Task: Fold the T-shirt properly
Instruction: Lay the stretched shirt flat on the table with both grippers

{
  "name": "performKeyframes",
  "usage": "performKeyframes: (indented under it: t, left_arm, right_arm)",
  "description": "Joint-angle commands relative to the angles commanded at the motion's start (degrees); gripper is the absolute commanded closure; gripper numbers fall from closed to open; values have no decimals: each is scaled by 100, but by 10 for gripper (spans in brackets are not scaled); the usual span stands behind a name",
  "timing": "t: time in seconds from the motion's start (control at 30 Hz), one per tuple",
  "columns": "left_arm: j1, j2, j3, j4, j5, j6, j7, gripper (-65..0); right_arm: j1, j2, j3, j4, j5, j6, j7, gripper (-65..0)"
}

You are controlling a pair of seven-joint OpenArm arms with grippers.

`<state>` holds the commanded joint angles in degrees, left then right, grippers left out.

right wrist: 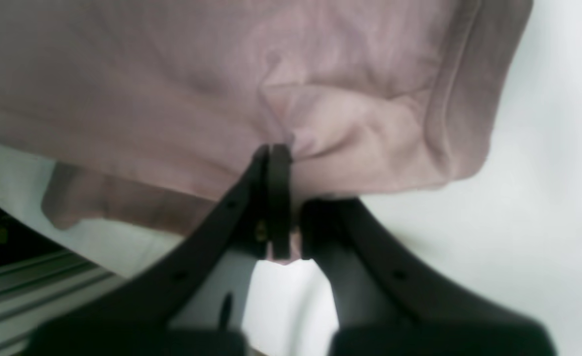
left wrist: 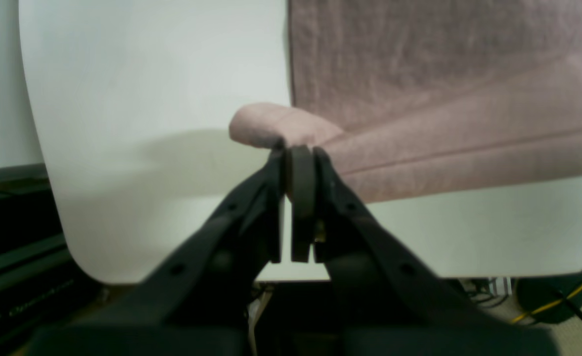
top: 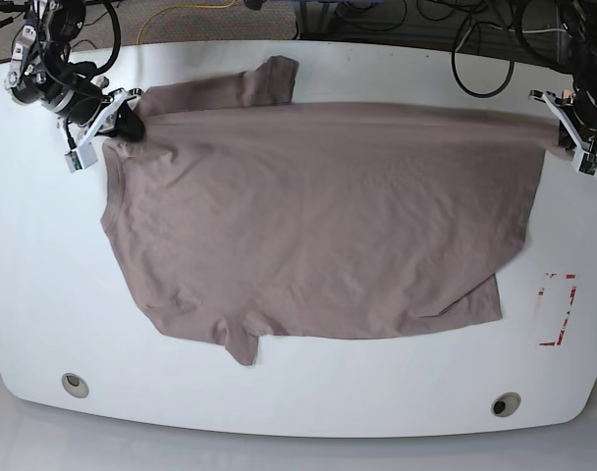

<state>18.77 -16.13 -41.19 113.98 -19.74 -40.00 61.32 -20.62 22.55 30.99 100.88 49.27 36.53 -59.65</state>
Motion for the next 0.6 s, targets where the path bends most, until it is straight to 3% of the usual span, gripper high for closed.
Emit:
performKeyframes:
  t: [0.33, 0.6]
  left_arm:
    - [-1196, -18, 677, -440, 79, 0, 9, 0]
    - [-1881, -18, 1371, -1116, 712, 0, 9, 0]
  right_arm:
    - [607, 0, 9, -404, -9, 0, 0, 0]
    - [1011, 0, -35, -949, -9, 0, 0, 0]
